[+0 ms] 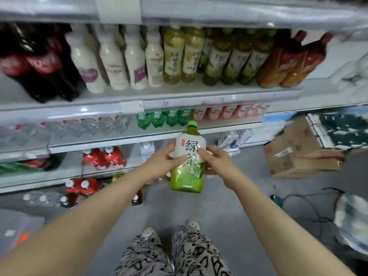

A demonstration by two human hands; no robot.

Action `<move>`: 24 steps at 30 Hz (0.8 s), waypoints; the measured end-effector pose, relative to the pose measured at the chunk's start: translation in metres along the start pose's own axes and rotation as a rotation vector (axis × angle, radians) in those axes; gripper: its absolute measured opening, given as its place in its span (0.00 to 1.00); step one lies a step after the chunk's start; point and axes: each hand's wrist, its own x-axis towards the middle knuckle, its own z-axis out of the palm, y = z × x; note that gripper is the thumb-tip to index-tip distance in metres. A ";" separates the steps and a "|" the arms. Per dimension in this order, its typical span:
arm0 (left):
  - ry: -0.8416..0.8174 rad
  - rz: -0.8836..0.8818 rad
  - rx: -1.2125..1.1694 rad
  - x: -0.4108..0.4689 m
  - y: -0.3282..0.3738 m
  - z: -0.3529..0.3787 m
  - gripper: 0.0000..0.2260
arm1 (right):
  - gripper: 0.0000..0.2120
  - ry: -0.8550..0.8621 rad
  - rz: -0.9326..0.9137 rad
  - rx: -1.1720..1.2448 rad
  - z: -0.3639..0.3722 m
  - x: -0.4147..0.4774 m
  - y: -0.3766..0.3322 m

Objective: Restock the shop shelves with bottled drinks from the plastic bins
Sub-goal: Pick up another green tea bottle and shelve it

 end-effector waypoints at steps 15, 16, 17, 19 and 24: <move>-0.004 0.367 0.160 -0.044 0.203 -0.031 0.24 | 0.25 0.187 -0.447 -0.054 -0.063 -0.059 -0.171; -0.009 0.381 0.167 -0.048 0.216 -0.031 0.23 | 0.23 0.187 -0.476 -0.040 -0.067 -0.065 -0.181; -0.006 0.397 0.179 -0.052 0.229 -0.031 0.22 | 0.22 0.190 -0.500 -0.029 -0.073 -0.069 -0.190; 0.015 0.454 0.200 -0.058 0.254 -0.030 0.22 | 0.20 0.208 -0.549 -0.035 -0.083 -0.081 -0.210; 0.052 0.576 0.226 -0.073 0.316 -0.020 0.26 | 0.14 0.212 -0.668 -0.024 -0.118 -0.108 -0.260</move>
